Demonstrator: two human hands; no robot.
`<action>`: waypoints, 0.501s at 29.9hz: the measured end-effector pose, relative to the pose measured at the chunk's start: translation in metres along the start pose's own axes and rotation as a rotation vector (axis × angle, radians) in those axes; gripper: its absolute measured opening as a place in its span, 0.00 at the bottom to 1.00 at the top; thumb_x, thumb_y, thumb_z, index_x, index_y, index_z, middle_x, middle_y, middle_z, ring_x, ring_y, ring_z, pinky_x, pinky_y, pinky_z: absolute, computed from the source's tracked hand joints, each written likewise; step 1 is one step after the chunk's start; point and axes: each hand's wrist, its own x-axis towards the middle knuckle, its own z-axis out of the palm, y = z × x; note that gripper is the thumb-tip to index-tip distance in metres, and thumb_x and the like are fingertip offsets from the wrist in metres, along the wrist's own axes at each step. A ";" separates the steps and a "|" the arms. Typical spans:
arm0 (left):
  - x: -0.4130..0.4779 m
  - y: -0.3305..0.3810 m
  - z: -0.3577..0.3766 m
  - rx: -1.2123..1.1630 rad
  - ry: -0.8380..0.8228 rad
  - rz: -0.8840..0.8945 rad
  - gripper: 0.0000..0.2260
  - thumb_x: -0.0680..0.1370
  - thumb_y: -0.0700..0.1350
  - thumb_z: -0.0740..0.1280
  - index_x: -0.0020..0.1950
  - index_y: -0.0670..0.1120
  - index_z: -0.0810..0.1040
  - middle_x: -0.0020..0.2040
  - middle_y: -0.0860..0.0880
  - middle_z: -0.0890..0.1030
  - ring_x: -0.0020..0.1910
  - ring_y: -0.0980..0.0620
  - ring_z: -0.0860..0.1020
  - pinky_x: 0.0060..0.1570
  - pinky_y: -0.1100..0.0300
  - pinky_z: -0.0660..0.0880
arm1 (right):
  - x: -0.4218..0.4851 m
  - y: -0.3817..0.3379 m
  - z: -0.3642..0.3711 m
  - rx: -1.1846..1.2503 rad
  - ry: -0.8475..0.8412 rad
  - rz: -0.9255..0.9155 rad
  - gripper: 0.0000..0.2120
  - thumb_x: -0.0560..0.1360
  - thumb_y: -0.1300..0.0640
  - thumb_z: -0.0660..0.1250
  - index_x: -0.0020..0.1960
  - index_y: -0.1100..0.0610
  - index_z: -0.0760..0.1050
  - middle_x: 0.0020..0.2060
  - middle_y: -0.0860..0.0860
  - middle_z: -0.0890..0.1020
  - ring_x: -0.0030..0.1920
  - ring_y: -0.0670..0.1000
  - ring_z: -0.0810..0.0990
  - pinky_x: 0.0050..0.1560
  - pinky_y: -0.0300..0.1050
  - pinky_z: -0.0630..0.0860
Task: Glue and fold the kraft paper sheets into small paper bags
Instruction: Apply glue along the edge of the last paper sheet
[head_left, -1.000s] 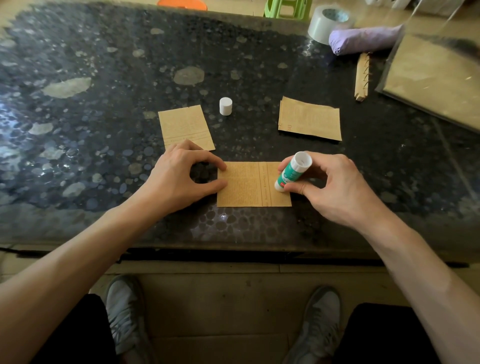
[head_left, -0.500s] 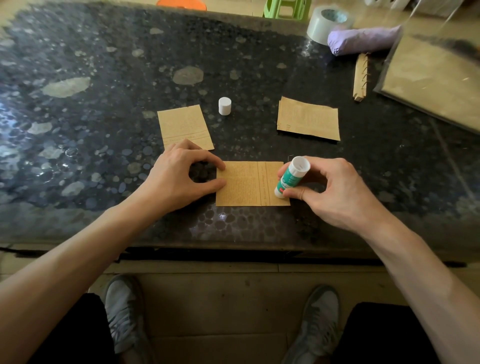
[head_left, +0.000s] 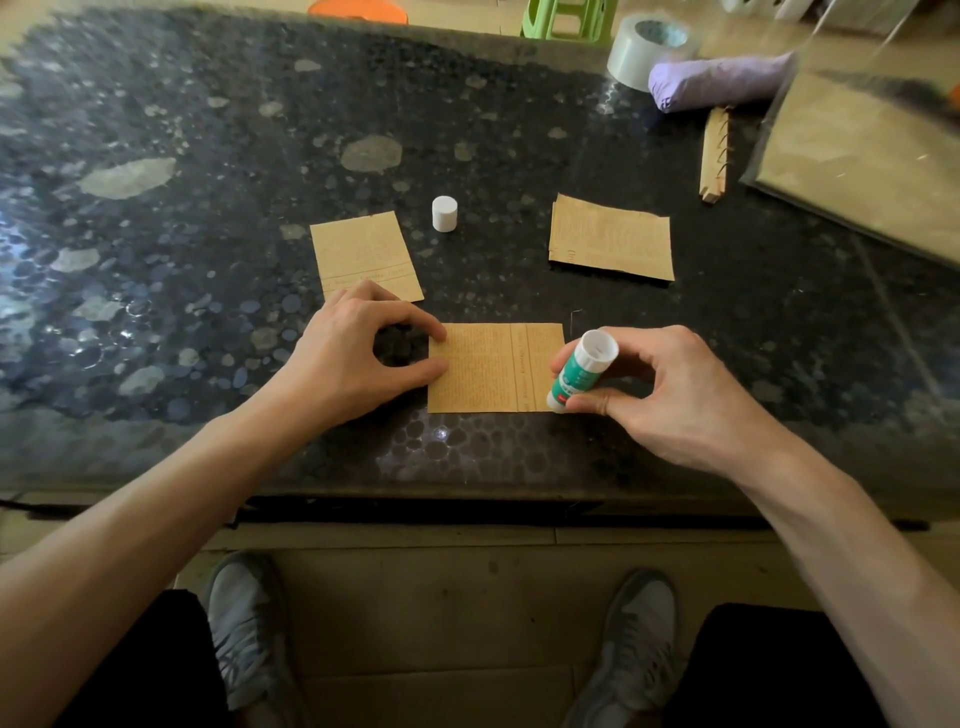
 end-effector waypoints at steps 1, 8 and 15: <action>0.000 0.000 0.000 0.001 0.002 0.001 0.17 0.69 0.62 0.72 0.56 0.61 0.83 0.56 0.53 0.74 0.60 0.51 0.72 0.64 0.46 0.72 | 0.000 0.000 -0.001 0.000 -0.009 0.000 0.15 0.74 0.54 0.78 0.55 0.39 0.82 0.54 0.35 0.83 0.59 0.33 0.79 0.61 0.36 0.76; 0.001 -0.001 0.001 -0.002 0.004 0.008 0.16 0.70 0.61 0.73 0.56 0.61 0.83 0.56 0.53 0.75 0.60 0.52 0.72 0.64 0.46 0.72 | 0.000 0.003 -0.003 0.174 0.064 0.057 0.12 0.74 0.51 0.77 0.57 0.42 0.82 0.51 0.37 0.85 0.56 0.36 0.82 0.57 0.34 0.77; 0.001 -0.002 0.001 -0.006 -0.003 -0.002 0.17 0.69 0.63 0.72 0.56 0.61 0.83 0.55 0.54 0.74 0.60 0.52 0.71 0.64 0.45 0.72 | 0.014 0.008 0.007 0.145 0.253 -0.026 0.16 0.77 0.58 0.75 0.63 0.49 0.81 0.55 0.42 0.85 0.58 0.39 0.83 0.61 0.38 0.79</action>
